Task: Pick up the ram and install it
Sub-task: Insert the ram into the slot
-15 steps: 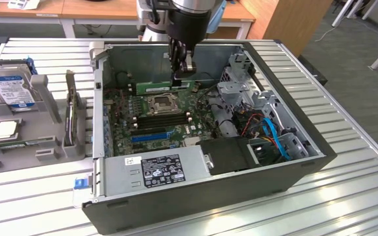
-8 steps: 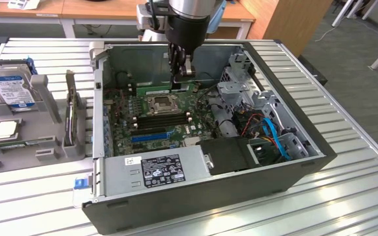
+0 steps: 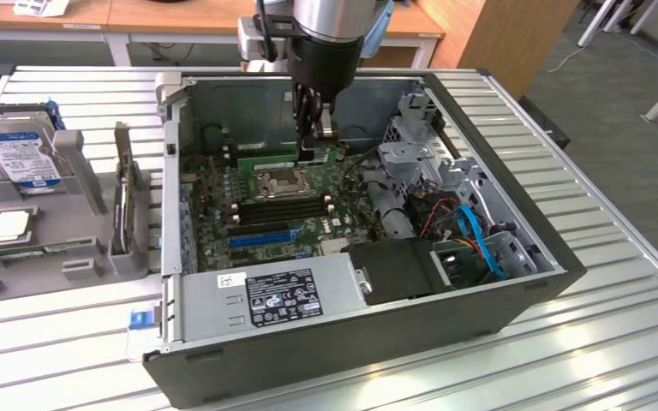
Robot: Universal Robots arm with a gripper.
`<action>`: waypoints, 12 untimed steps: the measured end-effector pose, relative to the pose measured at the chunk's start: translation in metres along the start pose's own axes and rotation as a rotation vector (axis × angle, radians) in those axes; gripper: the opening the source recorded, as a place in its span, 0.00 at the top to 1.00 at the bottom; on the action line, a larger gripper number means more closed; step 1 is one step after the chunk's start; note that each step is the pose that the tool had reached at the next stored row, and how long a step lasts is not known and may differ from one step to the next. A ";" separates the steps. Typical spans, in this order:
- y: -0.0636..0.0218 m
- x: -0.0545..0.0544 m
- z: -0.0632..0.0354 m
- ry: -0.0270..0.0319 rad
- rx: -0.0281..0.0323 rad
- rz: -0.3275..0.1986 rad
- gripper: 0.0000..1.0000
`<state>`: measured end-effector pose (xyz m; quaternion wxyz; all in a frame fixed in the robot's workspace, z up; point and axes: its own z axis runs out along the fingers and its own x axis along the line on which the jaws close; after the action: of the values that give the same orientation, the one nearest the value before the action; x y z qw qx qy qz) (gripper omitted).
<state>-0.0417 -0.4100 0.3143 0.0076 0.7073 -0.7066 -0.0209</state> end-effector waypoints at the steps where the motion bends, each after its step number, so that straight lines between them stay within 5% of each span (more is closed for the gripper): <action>1: 0.0000 0.000 0.0011 0.0001 0.0000 0.000 0.88; 12: -0.0005 0.000 0.0125 0.0000 0.0001 0.000 0.88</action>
<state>-0.0417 -0.4100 0.3018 0.0076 0.7073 -0.7066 -0.0209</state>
